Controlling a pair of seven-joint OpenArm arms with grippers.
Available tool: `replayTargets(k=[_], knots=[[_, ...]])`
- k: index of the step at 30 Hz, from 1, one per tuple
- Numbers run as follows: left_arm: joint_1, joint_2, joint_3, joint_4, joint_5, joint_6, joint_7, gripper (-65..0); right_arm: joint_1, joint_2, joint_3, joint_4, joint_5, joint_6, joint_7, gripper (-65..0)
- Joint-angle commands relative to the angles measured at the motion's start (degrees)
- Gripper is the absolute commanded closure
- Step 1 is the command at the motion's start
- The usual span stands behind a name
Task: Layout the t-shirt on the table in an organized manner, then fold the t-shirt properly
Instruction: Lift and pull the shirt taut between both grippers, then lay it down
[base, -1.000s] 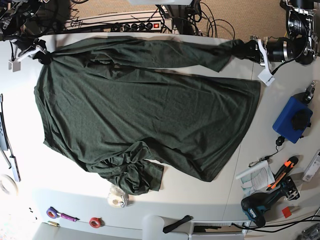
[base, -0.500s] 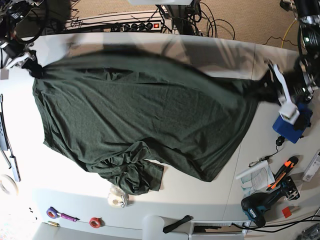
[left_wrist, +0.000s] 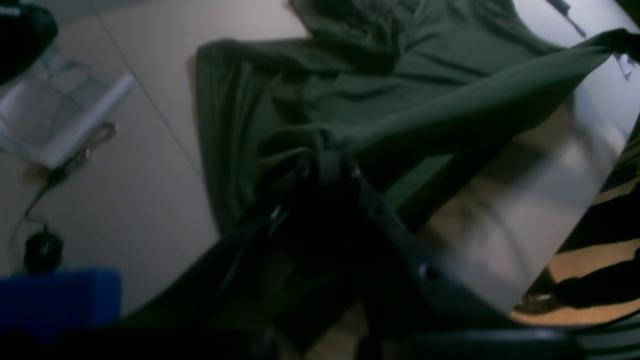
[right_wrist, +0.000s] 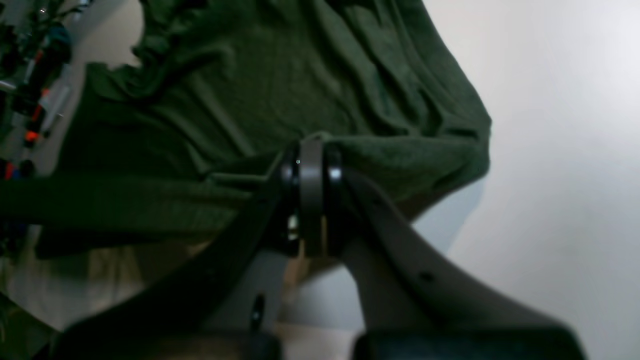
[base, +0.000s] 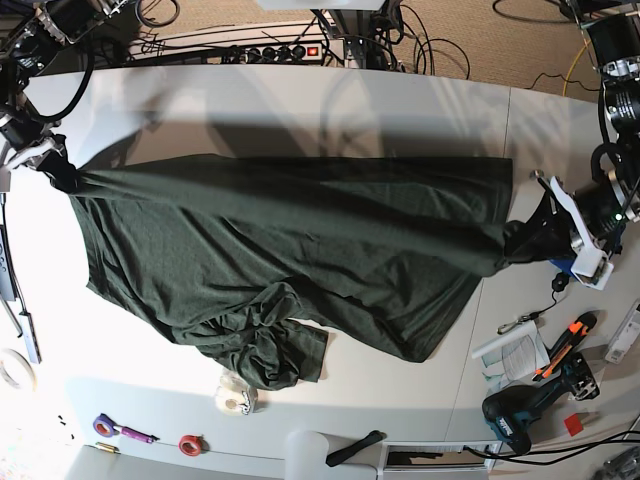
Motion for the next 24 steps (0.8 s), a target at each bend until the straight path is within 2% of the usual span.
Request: replayTargets(k=[1,5,10,14,17,20,24], knots=[[0.1,-1.0,-0.4,0.5,-0.1,-0.3,-1.5,0.0,0.5,1.4,0.3,0.9,0.4,0.1,1.1,0.0],[3.2,-1.0,-0.4,-0.6,2.8,-0.3,-1.5,0.0,0.5,1.4,0.3,0.9,-2.4,0.1,1.1,0.0],[3.9,-1.0,-0.4,-4.7,3.8,-0.3,-1.7,0.0,0.5,1.4,0.3,0.9,-2.7,0.1,1.1,0.0],[3.8,-1.0,-0.4,-8.4,5.6,-0.3,-5.4,0.0,0.5,1.3,0.3,0.9,-3.0,0.1,1.1,0.0],[3.8,-1.0,-0.4,-9.9,8.0,-0.3,-9.4,0.0,0.5,0.8,-0.1,0.9,-8.0,0.1,1.1,0.0],[3.5,-1.0,-0.4,-10.4,9.4,-0.3,-10.0,0.0,0.5,-0.3,-1.7,0.9,-14.2,0.1,2.2,0.0],[3.5,-0.9,0.3,-10.4,13.9,-0.3,-10.6,0.0,0.5,-0.7,-5.7,0.9,-17.7,-0.2,4.6,0.0]])
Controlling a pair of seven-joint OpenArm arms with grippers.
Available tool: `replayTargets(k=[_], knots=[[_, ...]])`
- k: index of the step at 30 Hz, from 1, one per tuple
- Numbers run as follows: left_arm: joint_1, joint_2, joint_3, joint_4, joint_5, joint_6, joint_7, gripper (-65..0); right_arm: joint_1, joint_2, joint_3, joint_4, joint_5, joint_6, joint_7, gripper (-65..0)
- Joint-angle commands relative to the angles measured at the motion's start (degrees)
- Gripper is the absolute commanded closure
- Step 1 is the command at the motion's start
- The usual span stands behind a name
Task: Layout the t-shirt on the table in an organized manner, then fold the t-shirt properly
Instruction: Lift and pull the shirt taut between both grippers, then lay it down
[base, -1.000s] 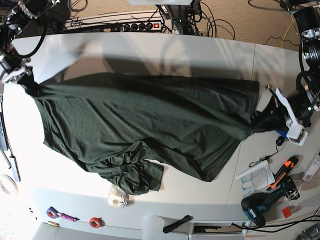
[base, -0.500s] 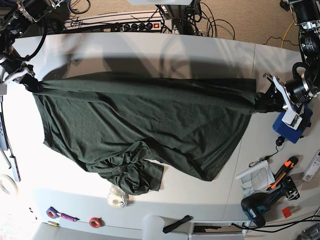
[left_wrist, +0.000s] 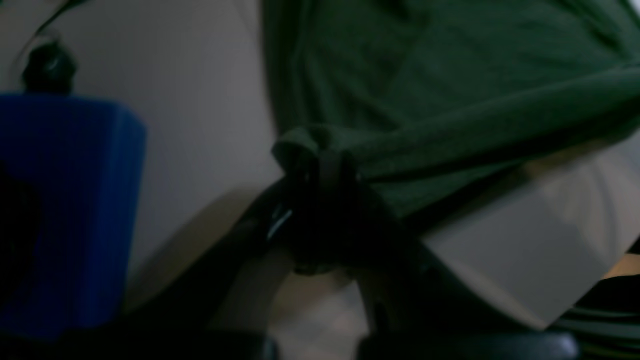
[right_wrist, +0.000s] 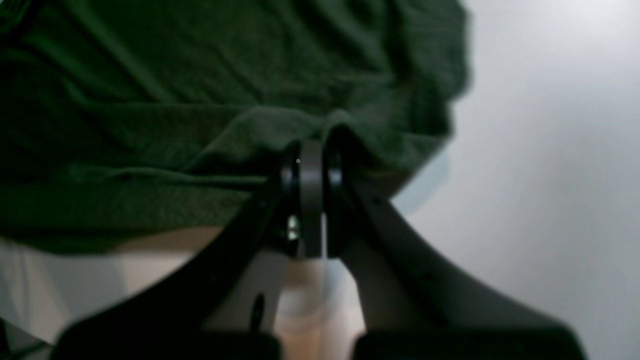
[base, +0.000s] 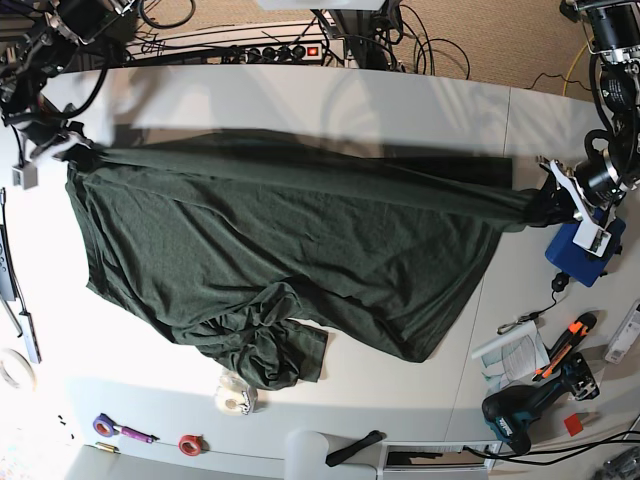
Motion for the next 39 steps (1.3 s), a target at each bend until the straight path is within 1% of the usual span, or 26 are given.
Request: replayTargets(k=[1,3,6,7,10,14,21,22,23,24,25,26,27,28,30,32,34,36,39], knots=[[-0.6,-1.2,0.1,0.7,0.3,-0.1,-1.8,0.0,0.5,1.5,-0.7,0.9,0.0,-0.4,2.2,0.0],[-0.6,-1.2,1.2,0.6,4.5,1.4,-3.5,0.0,0.5,1.5,-2.9,0.9,-2.6,-1.2,4.2,0.0],[-0.6,-1.2,3.1,0.4,9.3,3.8,-5.6,0.0,0.5,1.4,-5.5,0.9,-7.4,-3.8,6.6,0.0],[-0.6,-1.2,3.7,0.4,9.9,4.2,-5.7,0.0,0.5,1.4,-5.9,0.9,-8.6,-4.4,7.2,0.0],[-0.6,-1.2,4.3,0.4,10.1,4.1,-5.6,0.0,0.5,1.4,-6.3,0.9,-11.2,-5.9,8.3,0.0],[-0.6,-1.2,4.3,0.4,12.0,4.2,-5.6,0.0,0.5,1.5,-6.3,0.9,-14.1,-7.6,9.4,0.0],[-0.5,-1.2,4.3,0.4,11.6,4.1,-5.6,0.0,0.5,1.5,-6.3,0.9,-14.1,-8.0,9.1,0.0],[-0.5,-1.2,4.3,0.4,11.2,4.1,-5.3,-2.9,0.5,1.5,-6.3,0.9,-14.1,-8.0,8.9,0.0],[-0.5,-1.3,4.3,0.4,10.8,4.1,-5.2,-9.4,0.5,1.5,-6.3,0.9,-14.1,-8.0,8.8,0.0],[-0.5,-1.2,4.3,0.4,10.4,4.1,-5.2,-15.7,0.5,1.5,-6.3,0.9,-14.1,-8.0,8.8,-6.2],[-0.5,-1.2,4.3,0.4,10.4,4.1,-5.2,-20.6,0.5,1.5,-6.3,0.9,-14.0,-8.0,8.8,-13.5],[-0.5,-1.3,4.3,0.4,10.4,4.1,-5.2,-23.4,0.5,1.5,-6.3,0.9,-13.9,-8.0,8.9,-19.9],[-0.5,-1.3,4.3,0.4,10.4,4.1,-5.2,-24.1,0.5,1.5,-6.3,0.9,-13.8,-8.0,8.9,-24.0],[-0.5,-1.3,4.3,0.4,10.4,4.1,-5.2,-24.1,0.5,1.5,-6.3,0.9,-13.7,-8.0,9.1,-25.3],[-0.5,-1.3,4.3,0.4,10.0,4.1,-5.2,-24.1,0.5,1.7,-6.3,0.9,-13.0,-8.0,9.3,-25.4],[-0.5,-1.3,4.3,0.4,8.6,4.1,-5.3,-24.1,0.5,2.1,-6.2,1.0,-10.4,-7.9,9.5,-25.4],[-0.5,-1.5,4.3,0.4,6.8,4.1,-5.7,-24.1,0.5,2.9,-6.2,1.0,-6.1,-7.7,9.2,-25.4],[-1.0,-1.6,4.1,0.4,5.2,4.1,-5.8,-24.1,0.5,3.7,-5.9,1.7,-2.7,-6.6,8.8,-25.4],[-2.7,-1.6,3.1,0.5,3.5,3.9,-5.7,-24.1,0.6,3.7,-4.1,4.8,-1.7,-5.4,7.9,-25.4]])
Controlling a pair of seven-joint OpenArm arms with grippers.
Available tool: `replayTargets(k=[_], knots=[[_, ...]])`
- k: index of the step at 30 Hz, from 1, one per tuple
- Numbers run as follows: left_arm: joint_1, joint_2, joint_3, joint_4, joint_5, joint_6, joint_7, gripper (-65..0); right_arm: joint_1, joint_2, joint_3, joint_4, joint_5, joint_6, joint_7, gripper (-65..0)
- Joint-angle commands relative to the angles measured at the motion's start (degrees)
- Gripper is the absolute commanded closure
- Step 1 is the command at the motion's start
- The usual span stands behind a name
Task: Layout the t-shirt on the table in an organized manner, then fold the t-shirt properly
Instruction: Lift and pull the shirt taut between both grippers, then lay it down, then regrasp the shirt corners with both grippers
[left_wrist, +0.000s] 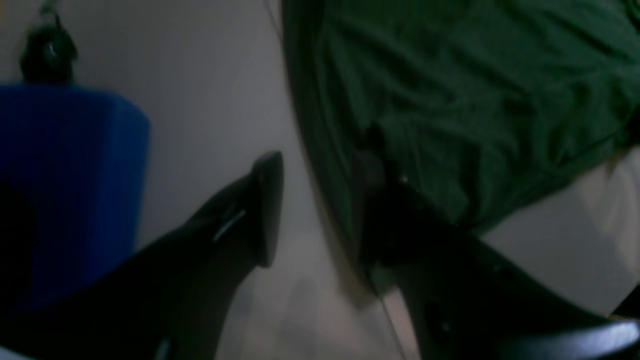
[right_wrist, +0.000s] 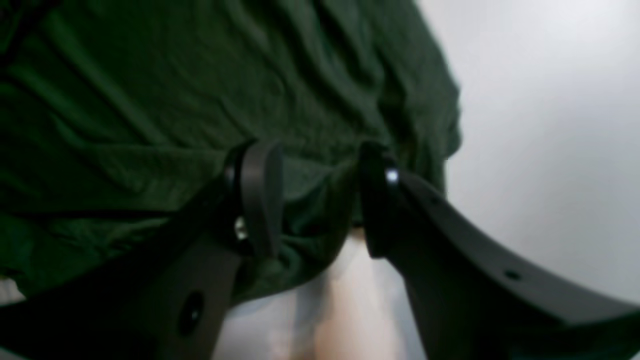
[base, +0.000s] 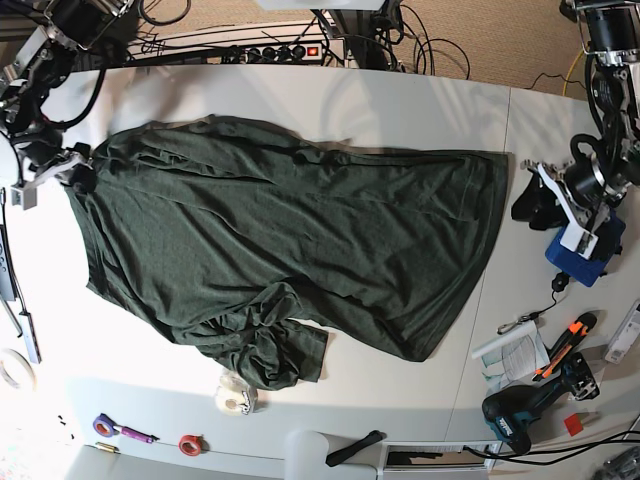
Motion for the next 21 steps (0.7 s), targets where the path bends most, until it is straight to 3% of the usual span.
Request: replayTargets(k=[1,6,9,13,16,21], knots=[[-1.8,-1.3,-1.4,0.9,-2.1,-0.2,-1.2,-24.1,0.6,1.5,1.2,2.3,1.1,0.2,0.5,-25.4],[-5.1,-1.3,-4.9,0.9,-6.4,-1.7,1.9,-24.1,0.6,1.4,6.6,7.6,1.2,0.1,-2.7,-25.4],[-5.4,-1.7,-5.9,0.8,-7.3,-1.7,3.2,-24.1,0.6,1.1,11.2,8.0,1.2,-2.1,-6.4,-25.4],[-5.3,-2.9,-5.9,0.8,-7.4,-1.7,3.6,-24.1,0.6,-2.8,17.7,7.2,1.4,-4.2,-5.8,-25.4],[-5.3,-3.5,-5.9,0.8,-8.7,-1.7,3.5,-24.1,0.7,-5.2,17.7,3.3,1.9,-5.0,-2.5,-25.4],[-5.3,-3.5,-5.9,0.8,-8.6,-1.7,3.5,-24.1,3.1,-5.4,13.3,-7.2,2.2,-5.0,-0.6,-25.4]])
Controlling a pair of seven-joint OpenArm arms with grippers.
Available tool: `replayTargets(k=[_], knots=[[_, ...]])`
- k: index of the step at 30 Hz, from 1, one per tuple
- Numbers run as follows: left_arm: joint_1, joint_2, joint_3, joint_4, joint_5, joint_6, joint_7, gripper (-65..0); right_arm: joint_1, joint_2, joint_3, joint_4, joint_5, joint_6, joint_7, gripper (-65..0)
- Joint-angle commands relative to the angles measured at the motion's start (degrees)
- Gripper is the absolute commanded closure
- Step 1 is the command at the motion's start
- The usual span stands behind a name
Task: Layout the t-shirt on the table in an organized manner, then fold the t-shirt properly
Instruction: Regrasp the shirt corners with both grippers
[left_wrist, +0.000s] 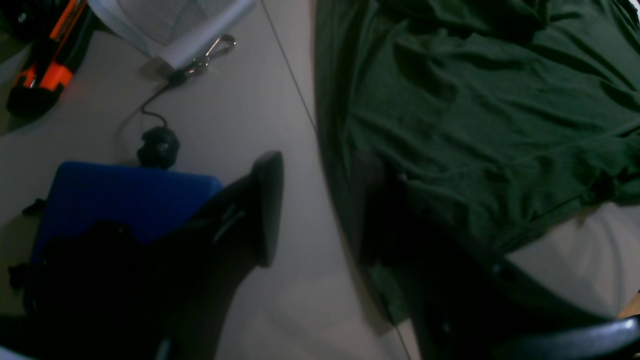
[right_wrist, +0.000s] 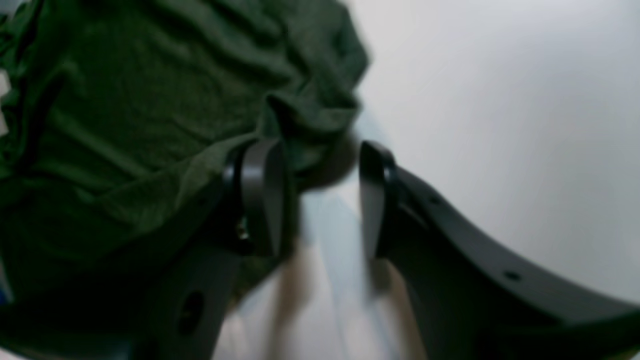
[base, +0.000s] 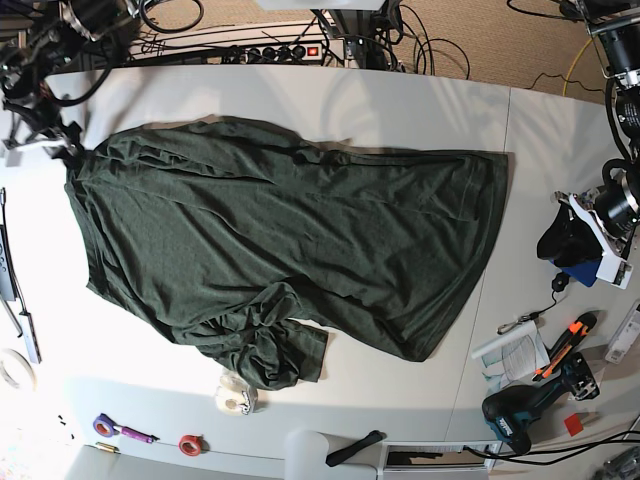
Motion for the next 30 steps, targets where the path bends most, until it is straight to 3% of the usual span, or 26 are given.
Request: replayTargets(k=[1,7,10,11,20,24,30], knots=[[-0.9,-1.3,-0.5,0.8,-1.2,-0.2,-1.2,-24.1,1.4,1.2,-0.7,-1.1,1.3,0.2,0.9,-25.4],[-0.9,-1.3,-0.5,0.8,-1.2,0.4,0.6,-24.9,4.5,1.3,-6.1,-10.1,1.3,2.0,-1.7,-23.8],[-0.1,-1.3,-0.5,0.8,-1.2,4.0,3.9,-29.7,4.5,1.3,-8.2,-9.9,1.3,3.7,-4.8,-1.4],[0.8,-1.3,-0.5,0.8,-1.3,4.9,3.9,-30.8,4.5,1.3,-8.3,-9.9,1.5,4.0,-5.2,0.0],[13.5,0.3,-0.5,0.8,-5.7,8.5,3.9,-32.2,4.5,2.5,-8.1,-9.9,3.3,5.6,-7.6,0.0],[14.5,3.1,0.1,0.8,-5.7,9.1,3.9,-32.3,4.5,2.4,-8.2,-9.9,4.3,5.7,-7.6,0.0],[14.5,4.2,5.0,0.7,-1.9,10.1,2.0,-39.4,4.5,2.4,-8.2,-9.9,5.2,5.7,-7.6,0.0]])
